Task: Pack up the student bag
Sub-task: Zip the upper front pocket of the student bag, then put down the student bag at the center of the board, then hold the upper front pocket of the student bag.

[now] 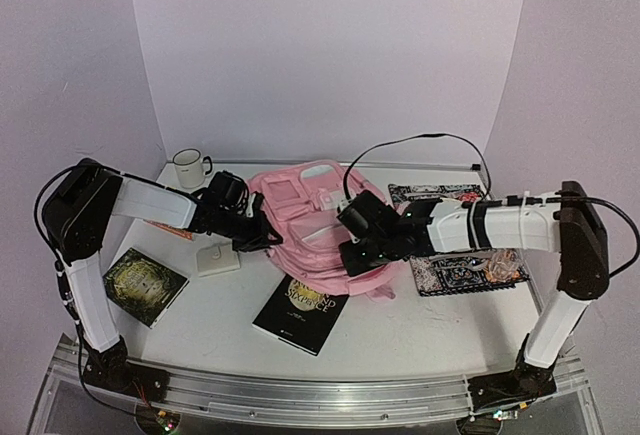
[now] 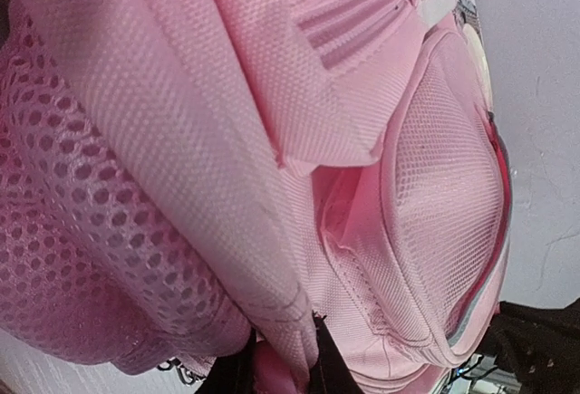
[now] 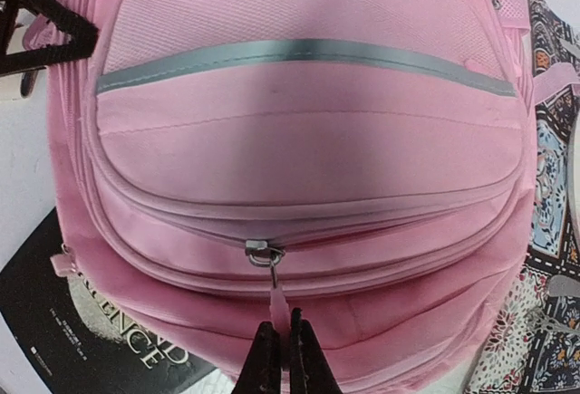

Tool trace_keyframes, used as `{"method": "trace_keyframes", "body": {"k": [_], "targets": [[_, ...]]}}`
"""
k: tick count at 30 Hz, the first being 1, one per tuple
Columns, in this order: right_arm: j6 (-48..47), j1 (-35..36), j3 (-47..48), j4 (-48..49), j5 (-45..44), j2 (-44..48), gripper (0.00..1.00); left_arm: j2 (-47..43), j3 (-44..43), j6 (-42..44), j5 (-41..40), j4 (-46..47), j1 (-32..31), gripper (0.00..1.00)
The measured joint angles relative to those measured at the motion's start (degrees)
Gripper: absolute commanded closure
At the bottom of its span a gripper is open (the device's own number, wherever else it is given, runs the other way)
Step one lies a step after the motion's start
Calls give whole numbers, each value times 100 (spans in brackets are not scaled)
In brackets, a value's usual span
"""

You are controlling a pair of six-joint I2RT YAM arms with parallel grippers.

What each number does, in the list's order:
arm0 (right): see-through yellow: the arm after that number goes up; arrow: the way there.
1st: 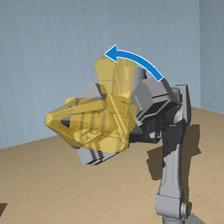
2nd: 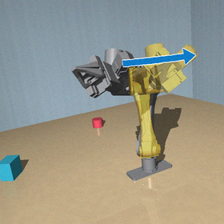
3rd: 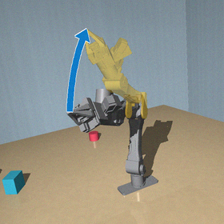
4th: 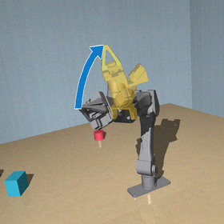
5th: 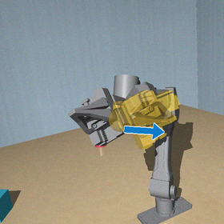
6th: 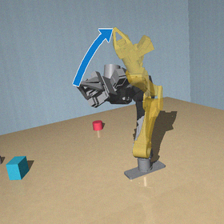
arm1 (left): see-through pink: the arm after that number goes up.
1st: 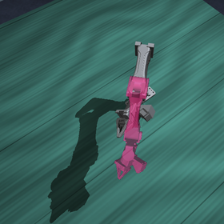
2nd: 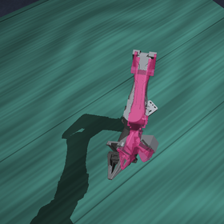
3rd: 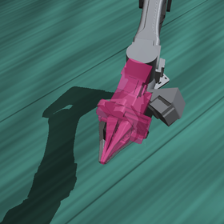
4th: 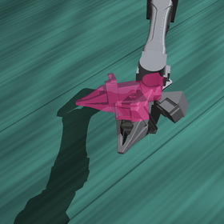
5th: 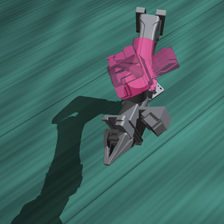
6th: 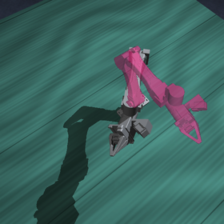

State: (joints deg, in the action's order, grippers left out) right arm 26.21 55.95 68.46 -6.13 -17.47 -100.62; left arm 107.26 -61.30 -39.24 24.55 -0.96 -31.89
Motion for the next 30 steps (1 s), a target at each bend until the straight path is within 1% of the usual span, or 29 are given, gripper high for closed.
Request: {"method": "trace_keyframes", "body": {"k": [4,6,8,10,11,15,17,20,23,27,30], "targets": [[-217,-137,-182,20,202,370,100,6,-556,706,6,-826,55,100],[-336,-137,-154,33,380,446,100,20,-857,1071,-65,-1175,98,98],[-439,-117,-60,45,560,450,100,71,-1142,1381,-123,-1450,164,86],[-519,-92,109,61,701,421,100,159,-1393,1635,-177,-1681,234,69],[-546,-88,235,64,772,387,100,201,-1494,1738,-238,-1770,263,63],[-562,-88,830,-37,1008,89,100,264,-1776,1951,-769,-1851,525,47],[-557,-69,1154,-155,1101,-156,100,217,-1805,1937,-1032,-1811,688,42],[-536,-52,1381,-216,1187,-427,100,-22,-1615,1663,-1318,-1779,786,36],[-510,-33,1500,-246,1266,-638,100,-638,-927,1082,-1366,-1552,625,33],[-450,8,1518,-253,1294,-732,100,-1423,-115,187,-1279,-1150,91,31],[-386,13,1516,-233,1265,-732,100,-1571,125,-429,-1228,-733,-473,31]]}}
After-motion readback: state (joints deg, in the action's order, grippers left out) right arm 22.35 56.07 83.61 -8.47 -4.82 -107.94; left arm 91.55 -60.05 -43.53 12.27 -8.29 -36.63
